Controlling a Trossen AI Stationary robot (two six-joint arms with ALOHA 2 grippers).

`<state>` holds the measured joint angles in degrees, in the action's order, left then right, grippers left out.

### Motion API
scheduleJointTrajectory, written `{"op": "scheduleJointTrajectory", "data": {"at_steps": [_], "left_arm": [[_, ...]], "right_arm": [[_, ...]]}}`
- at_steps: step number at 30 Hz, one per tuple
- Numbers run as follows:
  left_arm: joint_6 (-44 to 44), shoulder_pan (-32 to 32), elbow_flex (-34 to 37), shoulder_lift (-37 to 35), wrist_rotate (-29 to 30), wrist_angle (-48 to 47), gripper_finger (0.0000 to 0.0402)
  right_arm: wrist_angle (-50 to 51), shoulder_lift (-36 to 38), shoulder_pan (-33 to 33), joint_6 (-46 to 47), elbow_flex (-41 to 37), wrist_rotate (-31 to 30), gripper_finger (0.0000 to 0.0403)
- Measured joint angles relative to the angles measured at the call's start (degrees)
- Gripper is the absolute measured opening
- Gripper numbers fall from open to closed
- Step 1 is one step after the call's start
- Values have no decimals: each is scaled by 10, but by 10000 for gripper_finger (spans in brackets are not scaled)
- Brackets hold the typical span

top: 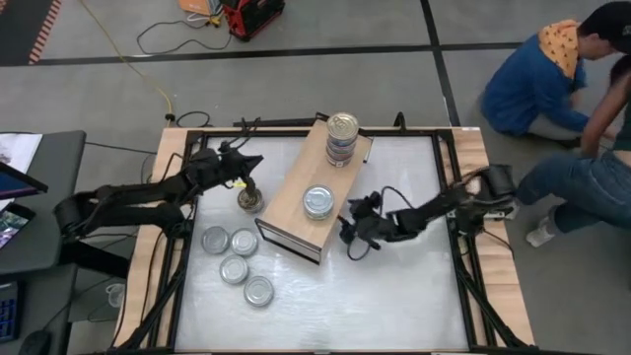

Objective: Stack canned seafood by type on shelf
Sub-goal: Adjust the blue tuna can

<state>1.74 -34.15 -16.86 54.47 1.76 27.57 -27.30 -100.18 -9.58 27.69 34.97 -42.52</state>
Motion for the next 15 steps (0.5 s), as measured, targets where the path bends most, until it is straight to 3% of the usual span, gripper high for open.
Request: {"op": "scheduleJointTrajectory", "data": {"at_steps": [9,15], "left_arm": [[4,32,0,-77,8,-36,0],[5,40,0,-110,3,-63,0]], "right_arm": [[-260,-158,48,-115,7,7,328],[-439,-253,56,-118,1,7,328]]}}
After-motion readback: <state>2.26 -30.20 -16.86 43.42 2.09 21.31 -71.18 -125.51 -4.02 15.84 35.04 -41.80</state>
